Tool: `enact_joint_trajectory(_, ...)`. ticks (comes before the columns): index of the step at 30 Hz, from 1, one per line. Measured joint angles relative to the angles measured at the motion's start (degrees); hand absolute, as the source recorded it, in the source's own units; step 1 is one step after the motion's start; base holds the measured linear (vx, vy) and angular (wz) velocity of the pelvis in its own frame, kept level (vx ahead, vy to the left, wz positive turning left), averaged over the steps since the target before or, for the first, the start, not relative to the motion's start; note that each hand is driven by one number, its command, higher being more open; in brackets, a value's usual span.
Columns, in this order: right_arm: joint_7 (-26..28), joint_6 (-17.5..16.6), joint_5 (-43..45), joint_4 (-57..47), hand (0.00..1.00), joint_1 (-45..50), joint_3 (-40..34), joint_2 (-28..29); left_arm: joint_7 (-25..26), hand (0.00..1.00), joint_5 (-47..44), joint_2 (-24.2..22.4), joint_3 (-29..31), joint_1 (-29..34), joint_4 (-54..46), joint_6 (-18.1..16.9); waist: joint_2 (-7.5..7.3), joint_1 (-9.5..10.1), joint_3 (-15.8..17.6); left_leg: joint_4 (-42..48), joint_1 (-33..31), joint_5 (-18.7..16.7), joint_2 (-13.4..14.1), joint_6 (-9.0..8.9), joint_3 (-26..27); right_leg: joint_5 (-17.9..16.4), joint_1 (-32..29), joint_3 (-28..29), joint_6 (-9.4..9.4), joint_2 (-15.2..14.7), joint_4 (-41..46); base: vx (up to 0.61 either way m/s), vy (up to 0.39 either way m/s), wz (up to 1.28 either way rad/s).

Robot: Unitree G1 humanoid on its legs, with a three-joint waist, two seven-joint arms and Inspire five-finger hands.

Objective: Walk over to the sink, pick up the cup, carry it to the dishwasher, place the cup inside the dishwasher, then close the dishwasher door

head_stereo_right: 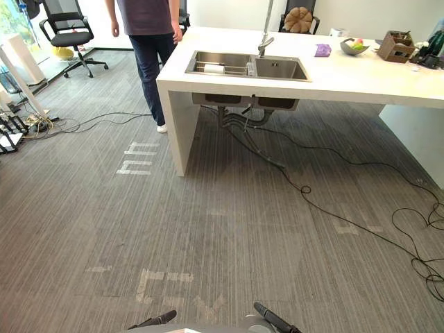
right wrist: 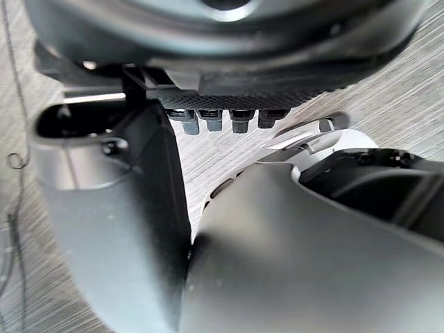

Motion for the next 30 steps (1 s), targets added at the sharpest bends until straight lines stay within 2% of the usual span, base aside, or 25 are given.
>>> enact_joint_trajectory(2,0.02,-0.46,0.07,-0.04,1.0,0.0,-1.4,0.42,1.48,1.0,0.07,0.03,0.11,-0.43,-0.08,0.39,0.03,-0.07,0.33,0.03,0.75,-1.27,0.75,0.16,-0.17,-0.81,-1.09,-1.82,-0.16,-0.81,-1.07,0.04,-0.054,0.0)
enact_joint_trajectory(5,0.08,-0.95,0.42,-1.59,1.0,0.1,-3.11,1.25,2.4,1.0,1.16,-0.04,0.75,-0.92,-0.22,0.83,0.1,-0.62,0.96,0.99,1.84,-3.7,4.51,-2.25,-0.12,0.15,-6.35,-4.69,0.25,-0.51,-3.99,0.14,-0.12,0.01)
enact_joint_trajectory(6,0.23,-1.14,0.42,-2.48,1.0,0.09,-3.51,1.59,2.39,1.0,2.21,-0.06,1.31,-1.52,-0.21,1.0,0.37,-0.66,1.44,1.79,2.58,-4.86,6.12,-3.12,-0.04,1.42,-8.69,-4.58,0.11,-0.28,-4.71,0.36,-0.262,0.04)
enact_joint_trajectory(7,0.63,-1.28,0.42,-3.63,1.0,0.11,-3.78,1.86,2.43,1.0,2.87,-0.01,1.68,-2.17,-0.27,1.12,-0.16,-0.65,2.21,3.28,3.39,-6.84,7.43,-4.5,-0.08,3.12,-10.98,-3.27,0.05,-0.13,-5.81,0.37,-0.256,0.04)
enact_joint_trajectory(8,0.73,-1.29,0.41,-4.13,1.0,0.16,-3.78,2.05,2.22,1.0,3.05,0.2,1.9,-2.25,-0.37,1.19,-0.53,-0.6,2.44,4.17,3.74,-8.05,7.75,-5.17,-0.1,3.81,-11.63,-2.37,0.0,-0.06,-6.34,0.37,-0.249,0.09)
enact_joint_trajectory(9,1.05,-1.28,0.34,-4.78,1.0,0.43,-3.76,2.46,2.26,1.0,3.41,0.46,2.65,-2.25,-0.68,1.47,-1.27,-0.58,2.83,6.1,4.82,-10.76,8.24,-6.61,-0.35,5.1,-11.85,-0.64,0.02,-0.48,-8.35,0.49,-0.294,0.2)
enact_joint_trajectory(10,1.3,-1.3,0.43,-5.24,1.0,0.65,-4.22,2.8,2.56,1.0,4.24,0.09,2.99,-2.23,-0.74,1.62,-0.91,-0.83,2.96,7.16,6.13,-12.94,9.6,-7.09,-0.71,9.69,-11.69,-0.88,-0.87,-0.45,-5.41,0.41,-0.241,0.35)
enact_joint_trajectory(11,1.46,-1.31,0.45,-5.7,1.0,0.7,-5.01,3.05,2.72,1.0,4.69,-0.16,2.98,-2.22,-0.71,1.64,-0.82,-1.11,2.77,7.36,6.72,-13.24,10.08,-6.69,-1.25,8.9,-11.79,-1.65,-1.77,-0.32,-3.22,0.65,-0.364,0.38)
enact_joint_trajectory(12,1.55,-1.31,0.33,-6.44,1.0,0.52,-5.79,2.95,3.39,1.0,5.07,-1.16,3.77,-1.99,-1.11,1.35,0.31,-1.04,2.74,9.14,6.93,-11.9,11.27,-6.6,-1.19,5.04,-11.98,-2.44,-2.4,0.02,0.05,0.56,-0.311,0.26)
enact_joint_trajectory(13,1.63,-1.2,0.18,-6.44,1.0,0.53,-5.83,2.52,4.0,1.0,5.04,-2.15,5.07,-1.86,-1.79,0.84,0.92,-0.71,2.7,11.85,6.21,-9.74,12.1,-6.64,-1.62,2.8,-11.25,-3.0,-2.99,0.42,1.17,0.67,-0.374,0.15)
enact_joint_trajectory(15,1.59,-0.42,-0.27,-6.28,1.0,0.66,-6.19,2.01,4.81,1.0,4.59,-3.47,7.05,-1.73,-2.2,0.43,2.17,-0.96,2.03,18.07,4.15,-6.58,13.58,-6.54,-3.15,0.45,-8.58,-4.15,-3.76,1.56,0.39,0.56,-0.285,0.15)
enact_joint_trajectory(17,1.59,0.34,-1.05,-5.97,1.0,0.58,-6.14,1.17,5.06,1.0,3.57,-4.74,10.52,-2.34,-2.49,-0.13,3.58,-1.22,1.33,30.3,-1.22,-1.86,15.26,-7.97,-5.92,-0.61,-4.97,-5.28,-4.13,3.2,-2.51,0.52,-0.212,0.11)
enact_joint_trajectory(18,1.44,0.26,-1.44,-5.75,1.0,0.58,-6.0,0.8,5.04,1.0,2.84,-6.03,12.75,-2.74,-3.75,-0.52,4.19,-1.18,1.17,40.1,-5.67,5.37,16.11,-10.47,-7.43,-0.63,-1.43,-5.46,-4.12,4.44,-6.14,0.4,-0.115,0.01)
enact_joint_trajectory(19,1.16,-0.01,-1.73,-5.54,1.0,0.6,-5.82,0.7,5.03,1.0,2.83,-6.52,13.5,-2.66,-4.21,-1.1,4.07,-0.98,1.44,45.52,-7.97,6.66,17.05,-11.47,-7.24,-0.59,0.47,-5.39,-4.06,5.05,-8.05,0.47,-0.114,-0.06)
enact_joint_trajectory(20,0.06,-0.92,-2.06,-4.9,1.0,0.57,-5.66,0.42,4.79,1.0,2.76,-7.29,15.43,-2.67,-5.59,-2.28,4.7,-0.91,1.67,56.87,-12.46,4.31,18.71,-9.94,-5.65,-0.48,5.46,-5.08,-3.89,6.52,-12.03,0.54,-0.076,-0.07)
enact_joint_trajectory(21,-1.08,-1.82,-2.03,-4.26,1.0,0.67,-4.97,0.39,4.67,1.0,2.48,-7.61,16.75,-2.72,-6.57,-2.84,4.69,-0.71,1.95,63.75,-15.78,0.93,18.63,-9.33,-4.77,-0.52,10.66,-4.81,-3.93,7.11,-15.99,0.44,-0.059,-0.1)
enact_joint_trajectory(22,-1.55,-2.09,-1.99,-3.85,1.0,0.6,-4.63,0.36,4.65,1.0,2.09,-7.81,17.02,-2.72,-6.94,-3.26,4.51,-0.53,1.97,65.25,-17.54,-0.71,18.11,-8.95,-4.07,-0.48,12.83,-4.44,-3.86,7.13,-17.72,0.49,0.002,-0.21)
enact_joint_trajectory(23,-2.13,-2.43,-1.87,-3.61,1.0,0.26,-3.71,0.1,4.64,1.0,0.36,-8.29,16.98,-2.82,-8.04,-3.76,4.46,0.15,1.99,65.23,-21.76,-3.59,16.73,-8.99,-2.7,-0.22,15.95,-3.61,-3.25,6.96,-20.61,0.31,0.056,-0.49)
enact_joint_trajectory(24,-2.34,-2.66,-1.84,-2.66,1.0,-1.02,-3.52,-0.08,4.26,1.0,-3.15,-8.63,16.89,-3.11,-8.66,-3.93,4.39,1.03,2.11,62.14,-25.89,-7.34,15.84,-7.4,-0.16,0.37,17.72,-2.03,-2.23,6.21,-21.9,0.49,0.142,-0.59)
enact_joint_trajectory(25,-2.63,-2.7,-1.86,-2.21,1.0,-1.77,-3.5,-0.07,3.98,1.0,-5.35,-8.56,16.9,-3.25,-8.63,-3.86,4.28,1.38,2.17,59.21,-27.61,-8.85,15.34,-6.29,1.36,0.4,18.58,-1.49,-2.17,5.47,-22.18,0.45,0.214,-0.78)
enact_joint_trajectory(26,-3.04,-2.81,-1.89,-2.01,1.0,-2.77,-3.49,0.27,3.33,1.0,-7.92,-8.47,16.76,-3.35,-8.61,-3.2,3.91,2.08,2.39,49.82,-29.99,-9.71,14.26,-4.87,4.63,0.34,19.83,-0.25,-1.77,3.55,-22.63,0.45,0.237,-0.79)
enact_joint_trajectory(27,-3.02,-3.08,-2.15,-2.03,1.0,-3.32,-3.42,0.49,2.78,1.0,-9.09,-8.7,15.94,-3.02,-8.33,-2.42,3.8,2.48,2.47,37.55,-30.33,-7.58,13.23,-5.19,6.35,-0.45,20.5,0.93,-0.3,2.18,-22.65,0.45,0.263,-1.02)
enact_joint_trajectory(28,-3.14,-3.55,-2.77,-1.99,1.0,-3.97,-3.04,0.97,2.22,1.0,-9.12,-8.76,14.53,-1.64,-7.93,-2.83,4.34,2.91,2.12,25.79,-29.08,2.82,12.28,-2.16,7.63,-2.02,21.66,3.5,1.84,1.11,-23.33,0.37,0.238,-0.73)
enact_joint_trajectory(29,-3.64,-4.11,-3.3,-1.93,1.0,-4.23,-2.13,1.85,2.73,1.0,-8.85,-8.41,14.68,-1.65,-7.43,-3.97,2.75,2.72,2.34,24.61,-27.63,2.27,10.43,-2.62,9.03,-2.15,22.33,5.27,1.47,-0.41,-23.94,0.54,0.313,-0.39)
enact_joint_trajectory(30,-3.38,-4.27,-4.19,-3.87,1.0,-3.83,1.17,1.94,3.83,1.0,-6.77,-8.79,14.27,-1.3,-7.9,-8.86,2.1,2.75,2.07,23.21,-27.13,1.34,9.48,-2.19,9.25,-1.32,21.73,9.24,-0.41,0.61,-24.63,0.52,0.266,-0.04)
